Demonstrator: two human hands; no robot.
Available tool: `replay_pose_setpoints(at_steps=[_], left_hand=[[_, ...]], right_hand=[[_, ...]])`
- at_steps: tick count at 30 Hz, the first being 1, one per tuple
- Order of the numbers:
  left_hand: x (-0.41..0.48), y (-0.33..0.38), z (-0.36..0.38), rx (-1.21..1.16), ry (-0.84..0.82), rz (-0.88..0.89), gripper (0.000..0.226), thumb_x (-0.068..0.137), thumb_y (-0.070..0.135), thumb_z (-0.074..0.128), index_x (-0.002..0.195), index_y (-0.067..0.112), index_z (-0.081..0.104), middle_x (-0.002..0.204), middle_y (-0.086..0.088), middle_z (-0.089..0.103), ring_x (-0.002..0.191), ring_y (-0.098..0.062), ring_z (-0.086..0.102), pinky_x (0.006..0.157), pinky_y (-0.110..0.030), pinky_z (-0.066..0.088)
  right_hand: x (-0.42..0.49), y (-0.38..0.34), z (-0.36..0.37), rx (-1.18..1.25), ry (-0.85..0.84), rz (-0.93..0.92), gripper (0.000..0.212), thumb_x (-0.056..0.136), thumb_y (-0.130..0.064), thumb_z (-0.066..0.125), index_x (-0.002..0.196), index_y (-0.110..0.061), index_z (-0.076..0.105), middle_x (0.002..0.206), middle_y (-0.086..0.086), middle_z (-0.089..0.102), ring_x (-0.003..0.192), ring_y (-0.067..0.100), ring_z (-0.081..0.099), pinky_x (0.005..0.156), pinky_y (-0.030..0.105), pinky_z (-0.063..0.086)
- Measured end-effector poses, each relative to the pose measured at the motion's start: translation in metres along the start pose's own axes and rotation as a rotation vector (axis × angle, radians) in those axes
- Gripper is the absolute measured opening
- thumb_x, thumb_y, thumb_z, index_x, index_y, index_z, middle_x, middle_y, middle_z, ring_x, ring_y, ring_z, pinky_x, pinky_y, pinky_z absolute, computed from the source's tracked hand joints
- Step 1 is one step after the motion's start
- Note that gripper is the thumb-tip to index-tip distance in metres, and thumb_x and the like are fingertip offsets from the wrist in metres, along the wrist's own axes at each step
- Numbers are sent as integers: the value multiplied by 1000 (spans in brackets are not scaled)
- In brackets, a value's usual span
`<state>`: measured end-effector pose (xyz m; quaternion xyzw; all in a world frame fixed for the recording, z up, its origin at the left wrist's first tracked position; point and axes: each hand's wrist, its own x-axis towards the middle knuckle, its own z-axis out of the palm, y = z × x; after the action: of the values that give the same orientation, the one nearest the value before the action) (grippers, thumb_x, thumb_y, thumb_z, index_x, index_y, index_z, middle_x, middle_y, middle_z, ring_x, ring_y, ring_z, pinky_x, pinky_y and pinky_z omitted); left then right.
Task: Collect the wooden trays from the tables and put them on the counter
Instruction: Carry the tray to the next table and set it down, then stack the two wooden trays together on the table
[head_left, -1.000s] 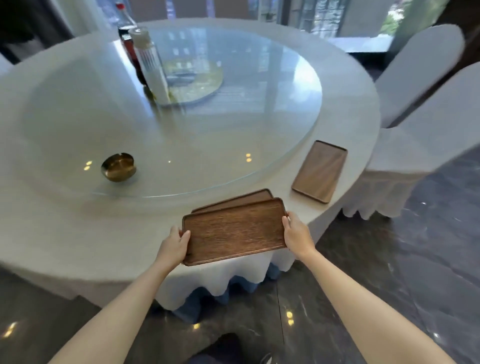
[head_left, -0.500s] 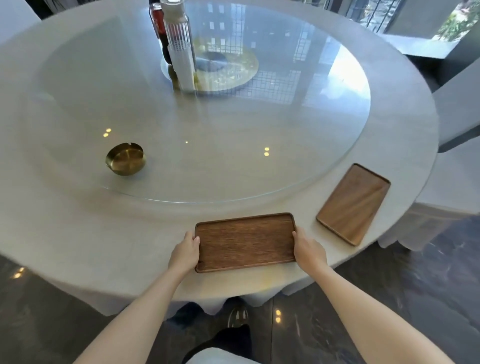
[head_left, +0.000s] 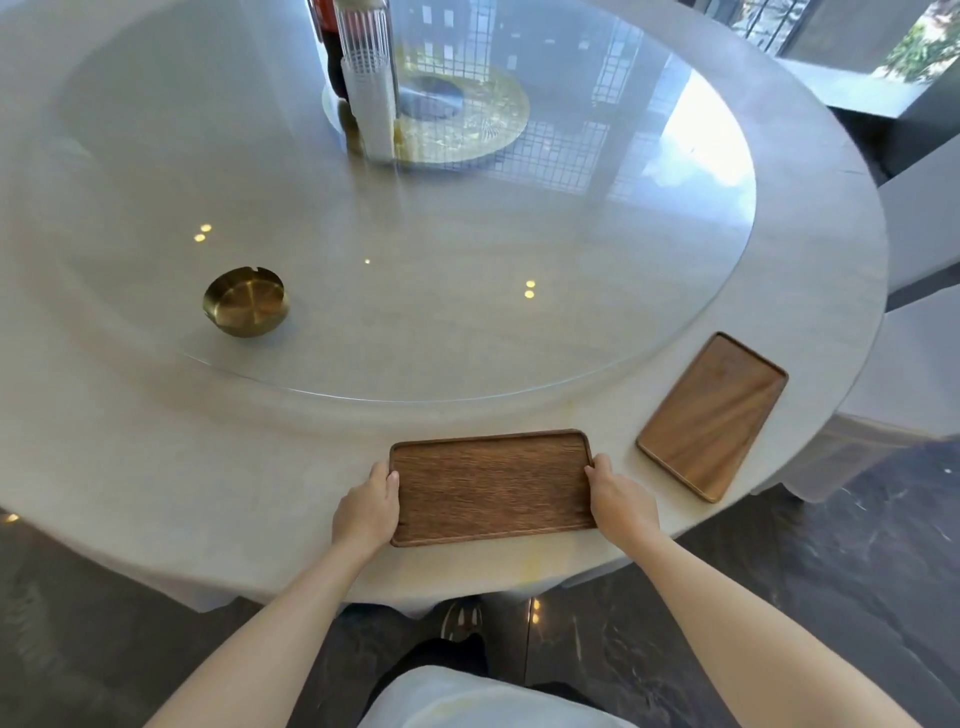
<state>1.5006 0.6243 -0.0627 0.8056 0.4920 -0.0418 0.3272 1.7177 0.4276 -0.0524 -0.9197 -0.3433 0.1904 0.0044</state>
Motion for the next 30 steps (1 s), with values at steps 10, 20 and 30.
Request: replay_pose_setpoints(at_steps=[10, 20, 30], left_hand=[[2, 4, -3, -95, 21, -92, 24, 96, 30, 31, 89, 10, 43, 96, -20, 64, 78, -30, 54, 67, -35, 41], [3, 97, 7, -109, 379, -24, 22, 90, 17, 43, 104, 0, 48, 113, -21, 55, 98, -39, 55, 75, -41, 44], [-29, 222, 108, -179, 259, -35, 11, 92, 24, 43, 88, 13, 44, 94, -15, 65, 87, -35, 60, 68, -38, 42]], right_hand=[[5, 11, -20, 145, -91, 30, 34, 98, -39, 24, 101, -11, 43, 85, 8, 64, 82, 31, 62, 65, 38, 44], [47, 77, -78, 416, 28, 81, 42, 97, -39, 30, 125, -10, 41, 128, 13, 52, 106, 29, 54, 82, 38, 42], [106, 213, -130, 465, 75, 87, 47, 98, -34, 32, 133, -4, 36, 139, 17, 36, 124, 32, 42, 101, 42, 36]])
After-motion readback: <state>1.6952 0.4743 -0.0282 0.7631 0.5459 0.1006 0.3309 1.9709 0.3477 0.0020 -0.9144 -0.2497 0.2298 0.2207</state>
